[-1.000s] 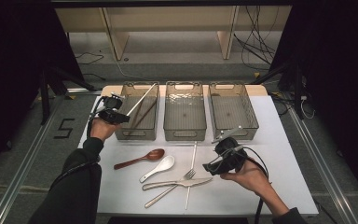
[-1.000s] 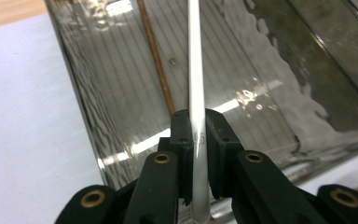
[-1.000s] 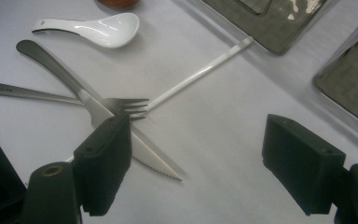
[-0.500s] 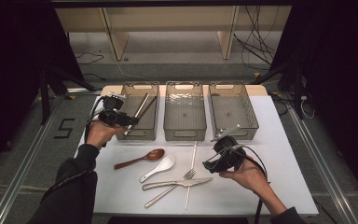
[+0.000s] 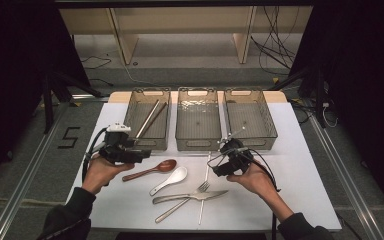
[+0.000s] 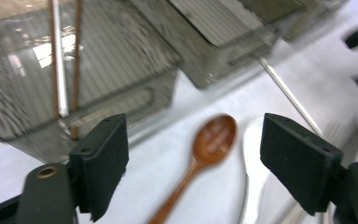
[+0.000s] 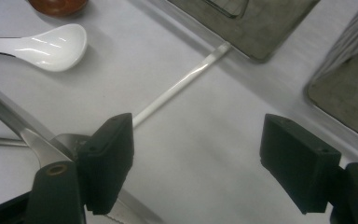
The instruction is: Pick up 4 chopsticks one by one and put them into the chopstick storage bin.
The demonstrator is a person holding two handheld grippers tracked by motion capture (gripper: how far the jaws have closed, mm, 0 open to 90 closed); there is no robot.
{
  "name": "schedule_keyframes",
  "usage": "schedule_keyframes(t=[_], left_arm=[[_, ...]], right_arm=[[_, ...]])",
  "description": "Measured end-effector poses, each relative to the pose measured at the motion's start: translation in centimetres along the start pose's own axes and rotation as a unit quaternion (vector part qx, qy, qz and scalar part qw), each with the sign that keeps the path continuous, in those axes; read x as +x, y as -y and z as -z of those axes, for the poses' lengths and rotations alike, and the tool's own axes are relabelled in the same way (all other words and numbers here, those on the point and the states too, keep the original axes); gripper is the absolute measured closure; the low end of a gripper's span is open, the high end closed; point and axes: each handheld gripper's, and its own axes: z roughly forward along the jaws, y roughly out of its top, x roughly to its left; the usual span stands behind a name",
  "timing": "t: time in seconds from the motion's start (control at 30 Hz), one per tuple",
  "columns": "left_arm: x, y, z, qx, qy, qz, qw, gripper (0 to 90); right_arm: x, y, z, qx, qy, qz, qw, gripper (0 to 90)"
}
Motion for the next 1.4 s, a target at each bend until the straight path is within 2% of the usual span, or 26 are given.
schedule_keyframes(t=[0.13, 0.2, 0.33, 0.47, 0.57, 0.67, 0.77, 0.97, 1.4], left_arm=[[-1.0, 1.1, 1.1, -0.023, 0.011, -0.003, 0.9997, 20.7], [-1.4, 1.6, 1.4, -0.031, 0.010, -0.007, 0.9994, 20.0], [-1.7, 2.6, 1.5, -0.020, 0.023, -0.008, 0.9995, 19.9], [-1.7, 3.8, 1.6, -0.015, 0.024, -0.001, 0.9996, 19.9], [-1.9, 4.4, 1.9, -0.018, 0.015, -0.009, 0.9997, 19.8], [-2.2, 4.6, 2.3, -0.027, 0.013, -0.019, 0.9994, 19.5], [-2.6, 4.8, 2.6, -0.035, 0.015, -0.019, 0.9991, 19.3], [-2.8, 5.3, 2.6, -0.028, 0.020, -0.022, 0.9992, 18.4], [-3.4, 5.6, 2.6, -0.030, 0.026, -0.028, 0.9988, 17.1]], right_arm=[[0.0, -0.6, -0.7, 0.012, -0.001, 0.002, 0.9999, 27.5], [0.1, -0.9, -1.1, 0.015, 0.002, 0.002, 0.9999, 27.5], [0.4, -1.3, -2.0, 0.028, 0.009, 0.010, 0.9995, 27.8], [0.3, -1.6, -2.6, 0.038, 0.009, 0.011, 0.9992, 28.0], [0.2, -1.8, -3.3, 0.048, 0.009, 0.009, 0.9988, 28.1], [0.1, -2.0, -3.8, 0.054, 0.012, 0.007, 0.9984, 28.0], [0.0, -2.1, -4.0, 0.057, 0.013, 0.002, 0.9983, 28.0], [0.0, -2.2, -4.5, 0.063, 0.015, -0.001, 0.9979, 28.3], [0.8, -3.1, -5.9, 0.083, 0.006, -0.004, 0.9965, 29.6]])
